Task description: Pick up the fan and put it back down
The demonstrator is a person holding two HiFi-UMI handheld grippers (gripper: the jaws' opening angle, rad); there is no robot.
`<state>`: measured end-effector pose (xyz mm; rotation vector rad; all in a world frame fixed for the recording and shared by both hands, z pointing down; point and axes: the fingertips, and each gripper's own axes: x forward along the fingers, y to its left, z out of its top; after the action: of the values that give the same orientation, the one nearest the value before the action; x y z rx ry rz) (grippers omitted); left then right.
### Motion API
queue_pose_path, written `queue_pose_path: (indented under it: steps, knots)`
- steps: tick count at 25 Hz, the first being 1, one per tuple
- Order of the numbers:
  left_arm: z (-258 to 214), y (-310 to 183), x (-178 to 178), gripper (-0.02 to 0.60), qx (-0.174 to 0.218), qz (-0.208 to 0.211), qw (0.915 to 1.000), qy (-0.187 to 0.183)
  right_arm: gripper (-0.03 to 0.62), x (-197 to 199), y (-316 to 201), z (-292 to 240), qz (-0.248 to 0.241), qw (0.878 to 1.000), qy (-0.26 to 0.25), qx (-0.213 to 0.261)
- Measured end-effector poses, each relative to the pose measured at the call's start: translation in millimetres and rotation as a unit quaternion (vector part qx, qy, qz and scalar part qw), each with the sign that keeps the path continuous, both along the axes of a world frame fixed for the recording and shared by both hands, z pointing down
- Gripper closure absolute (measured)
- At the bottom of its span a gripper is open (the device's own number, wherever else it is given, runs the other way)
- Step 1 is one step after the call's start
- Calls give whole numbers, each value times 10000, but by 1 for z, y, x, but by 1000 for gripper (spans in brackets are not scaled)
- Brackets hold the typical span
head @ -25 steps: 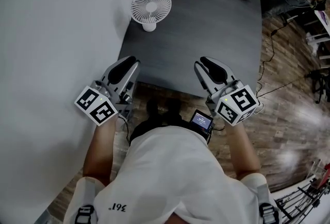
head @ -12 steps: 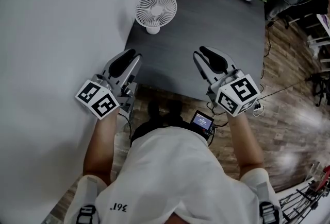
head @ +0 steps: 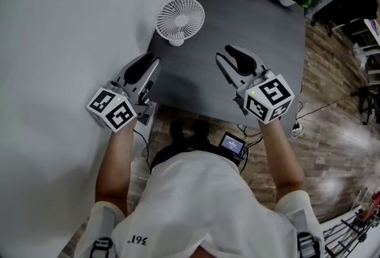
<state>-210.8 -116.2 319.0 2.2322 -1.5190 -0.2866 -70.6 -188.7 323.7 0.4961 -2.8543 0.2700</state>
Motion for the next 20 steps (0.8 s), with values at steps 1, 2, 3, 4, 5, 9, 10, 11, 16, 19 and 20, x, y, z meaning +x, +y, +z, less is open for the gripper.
queue_pose_path:
  steps: [1,2,3,4,5,9,10,11,16,19,20]
  knots:
    - [2,-5,-2,457,-19,19,10000,-7,482,-3,-6,0,-10,10000,16,10]
    - [4,-11,-4,454,-43,49,10000,-13,479,-6,-12,0,-21,10000,35,17]
    - [7,-16,-5,448,-72,79,9999,-16,474,-9,-17,1,-35,10000,55,24]
    - [10,-19,-6,442,-95,101,9999,-17,471,-12,-21,2,-54,10000,76,32]
    - [14,-20,-7,437,-116,110,9999,-16,467,-14,-23,4,-78,9999,97,41]
    - [20,-30,-13,414,-231,35,9997,-56,451,-25,-35,9,-170,9997,172,50]
    - [20,-33,-14,405,-229,25,9997,-70,448,-27,-38,9,-183,9996,186,61]
    - [18,-35,-15,396,-215,20,9997,-85,445,-29,-39,8,-196,9996,198,77]
    - [13,-36,-14,368,-220,-2,9997,-140,436,-37,-37,7,-287,9992,261,88]
    - [16,-47,-19,354,-254,-43,9995,-155,431,-44,-46,10,-337,9990,277,56]
    - [18,-52,-21,348,-271,-61,9995,-156,427,-47,-50,12,-360,9989,291,49]
